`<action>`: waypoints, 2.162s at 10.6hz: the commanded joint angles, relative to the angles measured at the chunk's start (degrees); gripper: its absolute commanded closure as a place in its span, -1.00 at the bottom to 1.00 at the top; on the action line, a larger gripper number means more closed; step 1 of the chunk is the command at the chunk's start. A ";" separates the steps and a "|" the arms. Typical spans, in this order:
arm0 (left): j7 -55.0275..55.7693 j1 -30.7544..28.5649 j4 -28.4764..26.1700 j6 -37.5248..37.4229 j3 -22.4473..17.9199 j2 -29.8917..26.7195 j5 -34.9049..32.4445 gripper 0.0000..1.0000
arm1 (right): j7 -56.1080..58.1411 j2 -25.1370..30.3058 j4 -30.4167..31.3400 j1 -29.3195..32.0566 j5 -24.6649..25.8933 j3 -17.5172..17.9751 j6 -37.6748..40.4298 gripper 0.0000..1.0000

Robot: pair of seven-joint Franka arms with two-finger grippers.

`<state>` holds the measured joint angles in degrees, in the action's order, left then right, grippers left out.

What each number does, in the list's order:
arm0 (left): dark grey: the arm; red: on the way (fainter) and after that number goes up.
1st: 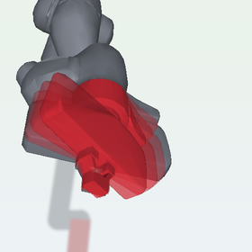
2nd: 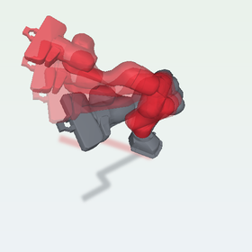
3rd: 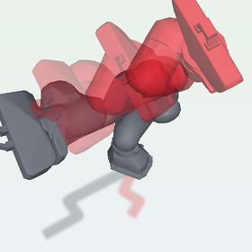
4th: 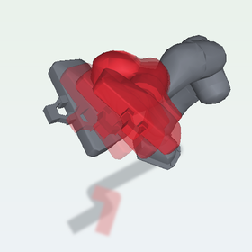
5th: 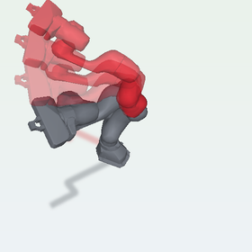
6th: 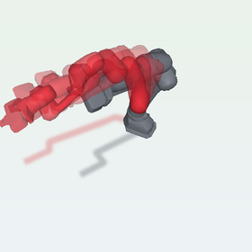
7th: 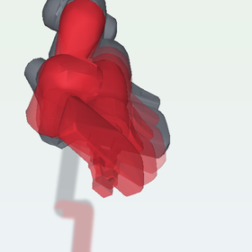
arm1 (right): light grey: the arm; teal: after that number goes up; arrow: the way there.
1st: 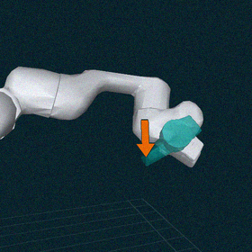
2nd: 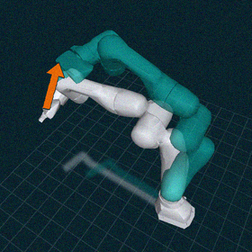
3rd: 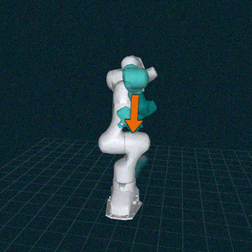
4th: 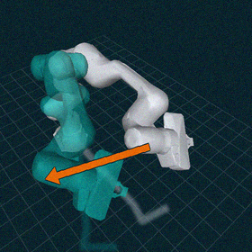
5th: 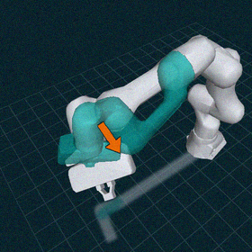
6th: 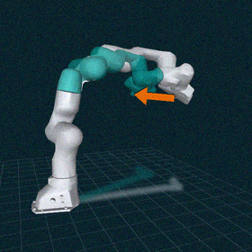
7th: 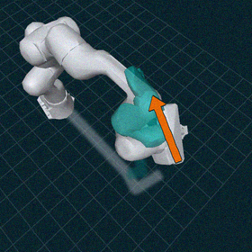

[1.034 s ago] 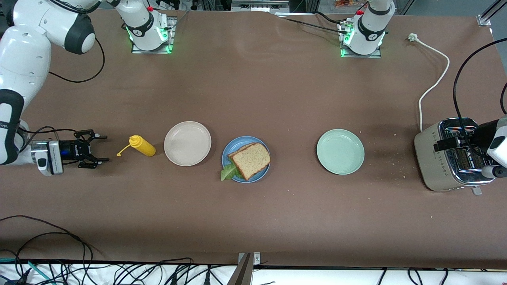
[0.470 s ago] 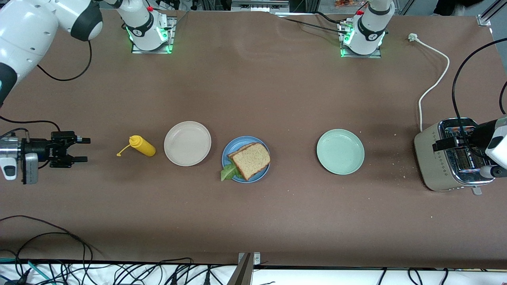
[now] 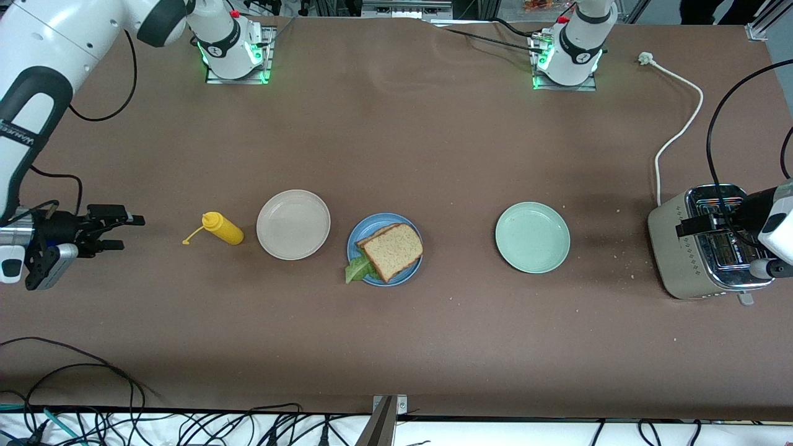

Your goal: Make sandwich in blue plate with both arms

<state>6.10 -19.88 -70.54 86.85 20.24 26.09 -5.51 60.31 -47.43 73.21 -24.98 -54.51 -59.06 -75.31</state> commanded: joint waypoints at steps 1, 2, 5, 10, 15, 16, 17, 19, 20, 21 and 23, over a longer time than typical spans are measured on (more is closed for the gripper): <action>-1.27 0.01 -1.09 -0.19 -0.38 -1.30 1.21 -1.00 | -14.29 16.28 8.07 1.07 22.10 14.73 -10.62 -1.00; -1.27 0.10 -1.09 -0.19 -0.38 -1.30 1.21 -1.00 | -19.31 18.84 8.70 2.11 28.51 18.16 -10.99 -1.00; -1.27 0.28 -1.09 -0.19 -0.38 -1.22 1.21 -1.00 | -29.94 28.58 11.94 11.15 45.06 33.17 -11.08 -1.00; -1.18 0.36 -1.09 -0.19 -0.38 -1.22 1.21 -1.00 | -43.35 41.52 17.15 25.04 51.43 50.68 -10.73 -1.00; -1.09 0.37 -1.09 -0.19 -0.38 -1.22 1.21 -1.00 | -44.13 47.33 18.81 27.88 50.73 52.55 -10.29 -1.00; -1.09 0.37 -1.09 -0.19 -0.38 -1.22 1.21 -1.00 | -45.19 47.61 19.08 27.96 50.82 52.56 -10.29 -1.00; -1.09 0.37 -1.09 -0.19 -0.38 -1.22 1.21 -1.00 | -45.63 47.87 18.99 28.40 50.82 52.64 -10.64 -1.00; -1.01 0.37 -1.09 -0.19 -0.29 -1.30 1.21 -1.00 | -48.95 47.96 18.91 28.49 51.61 53.26 -11.70 -1.00; -1.01 0.37 -1.09 -0.19 -0.38 -1.30 1.21 -1.00 | -49.24 47.70 18.73 28.32 51.61 53.17 -11.61 -1.00; -1.01 0.37 -1.09 -0.19 -0.29 -1.30 1.21 -1.00 | -49.33 47.17 17.86 28.14 51.61 53.26 -11.61 -1.00; -1.01 0.37 -1.09 -0.19 -0.29 -1.30 1.21 -1.00 | -50.37 46.38 17.24 28.05 51.78 53.35 -11.35 -1.00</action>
<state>6.10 -19.51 -70.66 86.85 20.28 26.08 -5.51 11.92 -1.33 90.09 2.28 -3.90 -6.88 -86.29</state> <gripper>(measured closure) 0.000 0.000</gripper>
